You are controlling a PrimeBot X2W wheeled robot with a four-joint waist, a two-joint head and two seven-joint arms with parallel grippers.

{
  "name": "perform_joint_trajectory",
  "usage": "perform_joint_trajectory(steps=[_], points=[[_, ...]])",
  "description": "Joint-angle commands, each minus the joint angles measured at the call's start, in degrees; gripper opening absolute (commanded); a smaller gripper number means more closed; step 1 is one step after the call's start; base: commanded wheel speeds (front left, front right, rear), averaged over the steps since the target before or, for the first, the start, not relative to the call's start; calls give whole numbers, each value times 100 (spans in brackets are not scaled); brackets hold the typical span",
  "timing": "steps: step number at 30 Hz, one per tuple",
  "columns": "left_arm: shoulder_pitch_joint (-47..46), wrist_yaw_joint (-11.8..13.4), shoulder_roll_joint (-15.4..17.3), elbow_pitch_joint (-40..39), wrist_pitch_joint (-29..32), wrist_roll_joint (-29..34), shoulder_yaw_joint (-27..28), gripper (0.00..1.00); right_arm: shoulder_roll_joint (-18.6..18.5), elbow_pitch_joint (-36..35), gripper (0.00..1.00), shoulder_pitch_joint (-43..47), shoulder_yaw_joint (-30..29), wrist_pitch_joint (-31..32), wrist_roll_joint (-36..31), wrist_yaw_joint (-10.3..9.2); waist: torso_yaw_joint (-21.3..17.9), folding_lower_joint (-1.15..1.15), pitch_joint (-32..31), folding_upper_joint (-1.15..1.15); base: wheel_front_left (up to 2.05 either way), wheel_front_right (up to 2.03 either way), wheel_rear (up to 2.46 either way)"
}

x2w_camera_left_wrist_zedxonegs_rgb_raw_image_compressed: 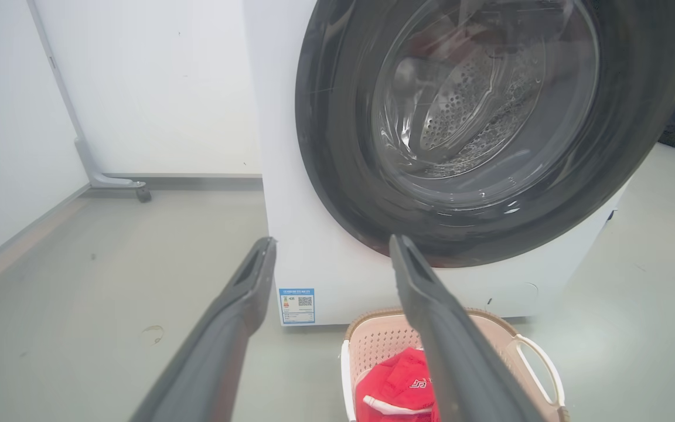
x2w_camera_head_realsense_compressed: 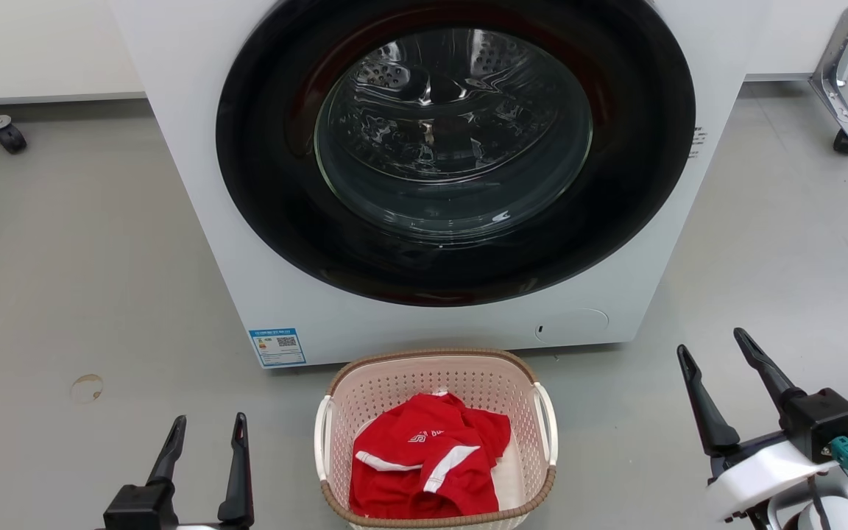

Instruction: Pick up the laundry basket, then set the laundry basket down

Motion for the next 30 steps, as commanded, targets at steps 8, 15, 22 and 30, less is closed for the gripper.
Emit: perform_joint_trajectory(steps=[8, 15, 22, 30], points=[[-124, 84, 93, -126, -81, 120, 122, 100, -135, -144, 100, -259, 132, -128, -168, 26, -14, 0, -17, 0, 0, 0, 0], [-133, 78, 109, -96, 7, 52, 110, 100, -135, -106, 100, -247, 57, -128, -69, 26, -25, 0, -2, 0, 0, 0, 0], [-149, 109, 157, -51, 225, -49, 141, 100, -135, -45, 100, -239, -85, -128, 61, 26, -51, 0, -23, 0, 0, 0, 0], [-177, 157, 231, -191, 687, -85, 66, 100, -135, 64, 100, -237, -171, -128, 141, 26, -20, 0, 102, 0, 0, 0, 0]])
